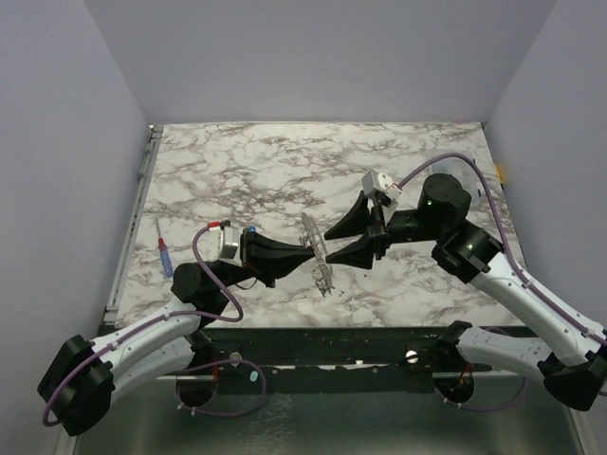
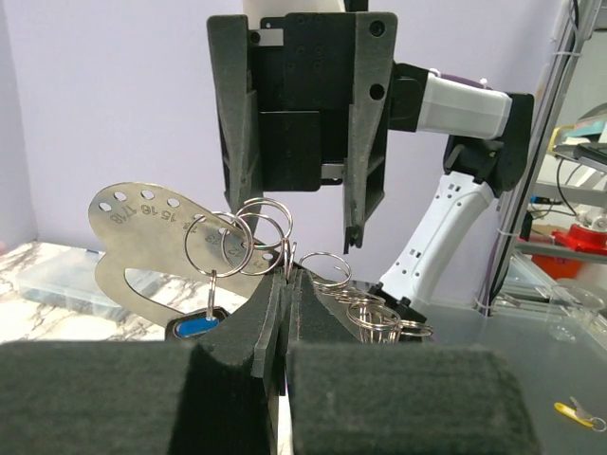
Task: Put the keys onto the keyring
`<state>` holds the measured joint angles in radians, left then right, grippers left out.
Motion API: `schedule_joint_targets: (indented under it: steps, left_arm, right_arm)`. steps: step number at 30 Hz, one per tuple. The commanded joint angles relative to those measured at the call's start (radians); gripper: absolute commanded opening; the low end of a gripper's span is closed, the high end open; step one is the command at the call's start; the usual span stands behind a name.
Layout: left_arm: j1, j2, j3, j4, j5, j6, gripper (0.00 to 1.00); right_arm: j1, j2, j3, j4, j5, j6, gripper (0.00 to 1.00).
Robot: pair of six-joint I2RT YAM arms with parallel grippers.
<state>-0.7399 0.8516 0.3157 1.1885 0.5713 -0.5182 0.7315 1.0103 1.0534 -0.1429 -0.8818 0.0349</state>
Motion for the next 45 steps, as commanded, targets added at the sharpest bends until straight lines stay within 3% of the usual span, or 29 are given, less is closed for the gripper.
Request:
schedule_joint_targets:
  steps: [1, 13, 34, 45]
  left_arm:
    - [0.003, -0.003, 0.036, 0.066, 0.043, -0.037, 0.0]
    - [0.002, -0.002, 0.028, 0.068, 0.033, -0.035, 0.0]
    - [0.002, 0.025, 0.04, 0.068, 0.023, -0.017, 0.0]
    - [0.003, 0.036, 0.037, 0.068, -0.012, -0.022, 0.0]
  right_arm:
    - [0.002, 0.05, 0.027, 0.079, -0.096, 0.017, 0.56]
    - [0.002, 0.083, 0.005, 0.21, -0.145, 0.092, 0.38]
    - [0.003, 0.143, 0.017, 0.195, -0.168, 0.1, 0.36]
    - [0.003, 0.169, 0.034, 0.157, -0.174, 0.081, 0.17]
